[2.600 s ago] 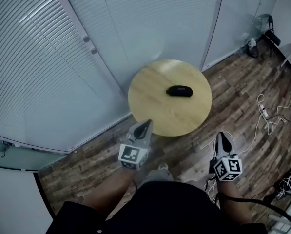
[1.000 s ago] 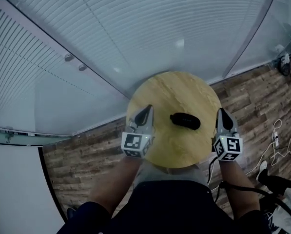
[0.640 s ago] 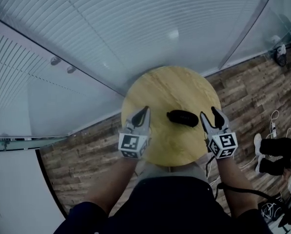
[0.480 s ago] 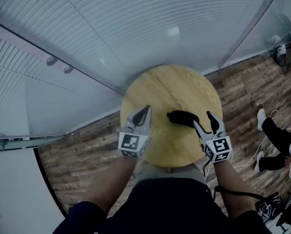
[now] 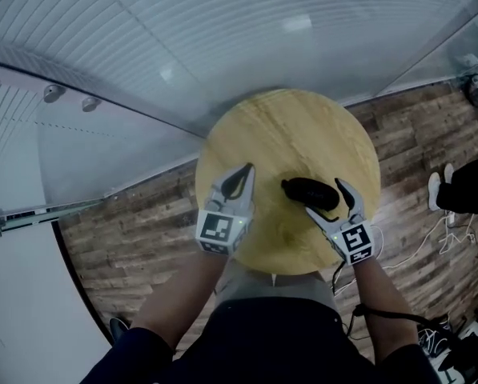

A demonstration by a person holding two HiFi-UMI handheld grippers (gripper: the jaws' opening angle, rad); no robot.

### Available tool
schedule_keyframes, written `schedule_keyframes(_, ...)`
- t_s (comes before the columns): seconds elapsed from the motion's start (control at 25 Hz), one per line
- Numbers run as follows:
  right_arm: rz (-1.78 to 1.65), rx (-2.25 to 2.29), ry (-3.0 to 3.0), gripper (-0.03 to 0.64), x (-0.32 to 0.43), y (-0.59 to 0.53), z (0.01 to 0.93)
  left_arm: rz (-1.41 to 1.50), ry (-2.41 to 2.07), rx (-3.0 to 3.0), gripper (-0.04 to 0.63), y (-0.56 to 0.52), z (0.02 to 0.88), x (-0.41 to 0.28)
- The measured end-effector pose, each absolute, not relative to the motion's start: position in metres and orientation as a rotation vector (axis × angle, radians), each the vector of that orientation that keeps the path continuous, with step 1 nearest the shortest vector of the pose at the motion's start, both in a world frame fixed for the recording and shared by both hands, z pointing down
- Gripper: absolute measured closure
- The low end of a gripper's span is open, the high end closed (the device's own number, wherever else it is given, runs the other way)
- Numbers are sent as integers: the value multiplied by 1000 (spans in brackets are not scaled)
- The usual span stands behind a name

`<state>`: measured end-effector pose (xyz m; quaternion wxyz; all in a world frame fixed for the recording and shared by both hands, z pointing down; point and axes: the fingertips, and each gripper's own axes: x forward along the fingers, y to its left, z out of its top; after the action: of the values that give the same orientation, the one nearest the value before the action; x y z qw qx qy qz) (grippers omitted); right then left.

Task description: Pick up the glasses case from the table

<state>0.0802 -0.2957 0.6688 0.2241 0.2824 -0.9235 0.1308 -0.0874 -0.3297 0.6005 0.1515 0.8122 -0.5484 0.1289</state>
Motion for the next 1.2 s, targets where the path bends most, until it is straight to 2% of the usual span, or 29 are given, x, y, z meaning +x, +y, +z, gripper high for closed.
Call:
schedule_keyframes(0.48, 396, 578, -2496, 183, 74, -302, 724, 379, -1581, 2292, 592, -359, 626, -92)
schedule_keyframes(0.88, 251, 484, -2327, 186, 64, -314, 760, 361, -1576, 2272, 592, -365, 627, -91)
schedule_keyframes(1.2, 375, 468, -2256, 237, 58, -312, 774, 417, -1578, 2282, 592, -357, 634, -97)
